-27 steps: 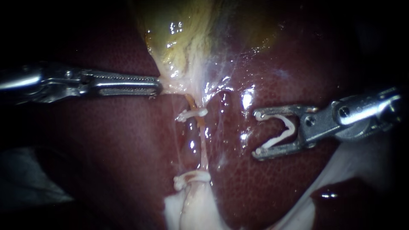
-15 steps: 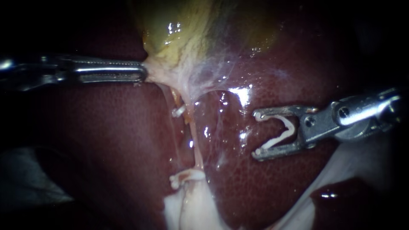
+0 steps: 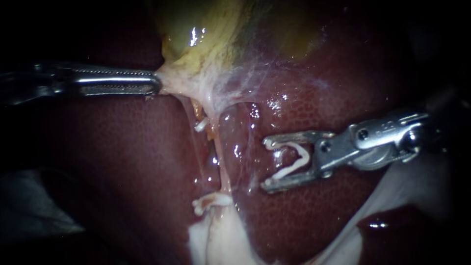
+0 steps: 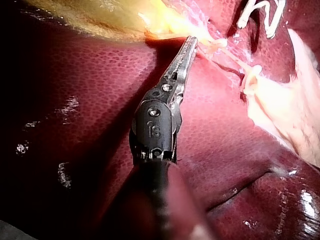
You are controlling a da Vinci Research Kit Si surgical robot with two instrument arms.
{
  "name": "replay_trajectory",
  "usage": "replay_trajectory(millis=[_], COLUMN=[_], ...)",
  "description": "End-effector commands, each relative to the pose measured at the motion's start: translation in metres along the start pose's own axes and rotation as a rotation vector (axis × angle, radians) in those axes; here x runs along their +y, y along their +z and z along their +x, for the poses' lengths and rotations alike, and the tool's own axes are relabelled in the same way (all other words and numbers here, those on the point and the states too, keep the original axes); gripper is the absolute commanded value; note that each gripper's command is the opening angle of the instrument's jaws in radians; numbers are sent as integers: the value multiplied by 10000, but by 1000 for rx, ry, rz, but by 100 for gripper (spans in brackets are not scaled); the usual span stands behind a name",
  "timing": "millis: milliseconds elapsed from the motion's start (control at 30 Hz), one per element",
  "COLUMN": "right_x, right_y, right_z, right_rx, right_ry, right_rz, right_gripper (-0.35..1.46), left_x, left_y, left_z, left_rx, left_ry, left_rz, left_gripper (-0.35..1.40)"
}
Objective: Clipping first clip right tube
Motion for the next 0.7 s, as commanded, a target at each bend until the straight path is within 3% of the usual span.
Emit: replay_trajectory(millis=[33,233,467,567,700], right_x=[1,9,12,9,8], right_y=[6,50,94,103,106], right_z=[-2,-18,-31,-36,-35], right_rx=[8,43,56,99,188], right_ry=[24,102,161,205,275], right_rz=[10,45,84,127,199], right_gripper=[50,50,50,50,50], left_x=[0,0,0,0,0], left_y=[0,1,2,3,3], left_z=[0,0,0,0,0], left_rx=[0,0,0,0,0], left_ry=[0,0,-1,-1,-1], left_rz=[1,1,2,2,3], left_gripper=[-35,-35,-35,-35,-35])
